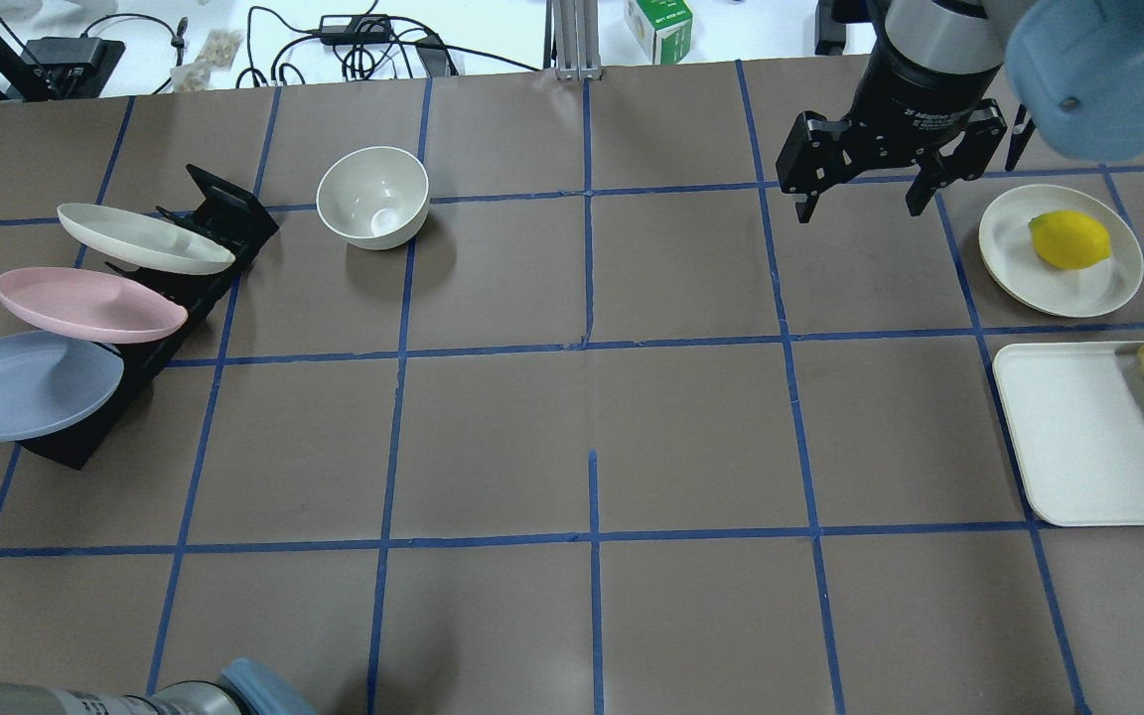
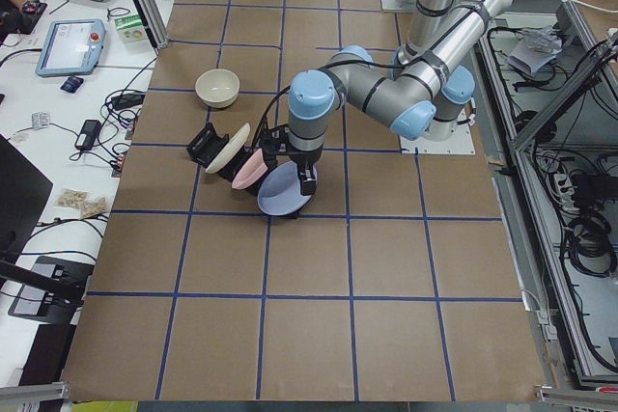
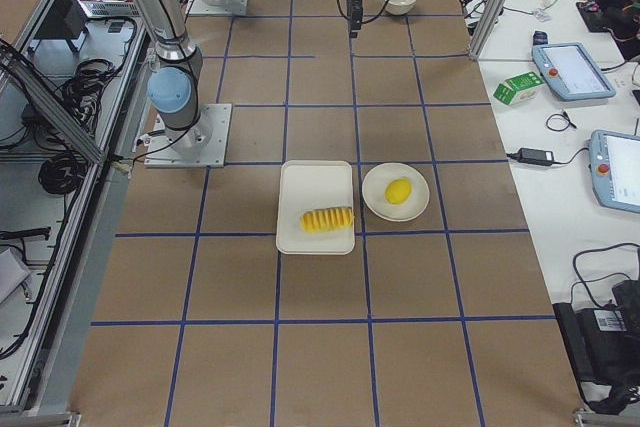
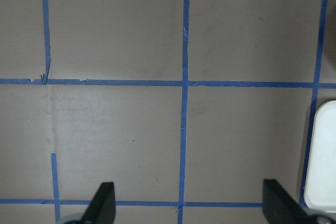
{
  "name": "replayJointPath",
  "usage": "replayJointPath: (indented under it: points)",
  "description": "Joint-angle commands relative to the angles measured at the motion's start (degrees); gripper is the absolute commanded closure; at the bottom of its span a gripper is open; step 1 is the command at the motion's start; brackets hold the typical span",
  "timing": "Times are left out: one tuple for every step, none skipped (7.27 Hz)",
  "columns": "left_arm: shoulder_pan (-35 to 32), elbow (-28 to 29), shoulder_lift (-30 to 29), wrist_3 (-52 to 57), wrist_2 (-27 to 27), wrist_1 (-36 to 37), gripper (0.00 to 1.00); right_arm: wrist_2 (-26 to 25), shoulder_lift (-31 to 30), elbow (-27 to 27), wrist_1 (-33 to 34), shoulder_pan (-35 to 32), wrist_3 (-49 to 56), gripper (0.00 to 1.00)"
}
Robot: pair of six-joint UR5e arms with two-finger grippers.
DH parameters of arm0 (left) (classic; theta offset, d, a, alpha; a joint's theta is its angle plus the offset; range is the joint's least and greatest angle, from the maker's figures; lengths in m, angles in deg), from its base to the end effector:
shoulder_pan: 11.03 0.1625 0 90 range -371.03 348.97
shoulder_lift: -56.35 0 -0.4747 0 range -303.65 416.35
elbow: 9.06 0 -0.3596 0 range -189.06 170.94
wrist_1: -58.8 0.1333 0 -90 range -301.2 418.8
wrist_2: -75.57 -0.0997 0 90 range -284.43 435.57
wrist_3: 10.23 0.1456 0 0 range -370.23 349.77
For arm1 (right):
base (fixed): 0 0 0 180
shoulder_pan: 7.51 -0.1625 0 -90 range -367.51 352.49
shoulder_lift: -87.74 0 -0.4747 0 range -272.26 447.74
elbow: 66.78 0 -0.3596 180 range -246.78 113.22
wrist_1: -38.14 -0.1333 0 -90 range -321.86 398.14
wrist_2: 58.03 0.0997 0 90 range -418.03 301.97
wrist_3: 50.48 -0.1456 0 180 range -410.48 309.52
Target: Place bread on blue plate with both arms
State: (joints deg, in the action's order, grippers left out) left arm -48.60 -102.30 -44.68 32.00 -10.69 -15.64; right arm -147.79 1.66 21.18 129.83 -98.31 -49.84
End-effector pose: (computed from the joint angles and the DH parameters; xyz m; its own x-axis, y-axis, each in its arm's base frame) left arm 0.3427 -0.4438 0.3968 -0.9840 -0.1753 0.0332 -0.1770 0.9823 -0.0605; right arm 0.1408 -0.4892 0.4784 -0.9997 -0.0251 -0.0042 -0.0251 0.9997 0.0033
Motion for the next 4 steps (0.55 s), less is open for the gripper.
replayJointPath:
  points:
    - [1.79, -0.1, -5.21, 1.19, 4.32, 1.32, 0.0, 0.28, -0.22, 0.37, -0.02, 0.01, -0.37, 0.0]
    - [1.97, 0.34, -7.05, 0.75, 4.52, 1.49, 0.0, 0.11, -0.14, 0.46, 0.07, 0.01, -0.29, 0.0]
    - [1.97, 0.43, -8.73, -0.82, 4.61, 2.19, 0.0, 0.11, -0.22, 0.46, -0.02, 0.01, -0.28, 0.0]
    - [1.97, 0.34, -9.87, -3.01, 5.13, 2.72, 0.0, 0.11, -0.22, 0.46, -0.02, 0.01, -0.28, 0.0]
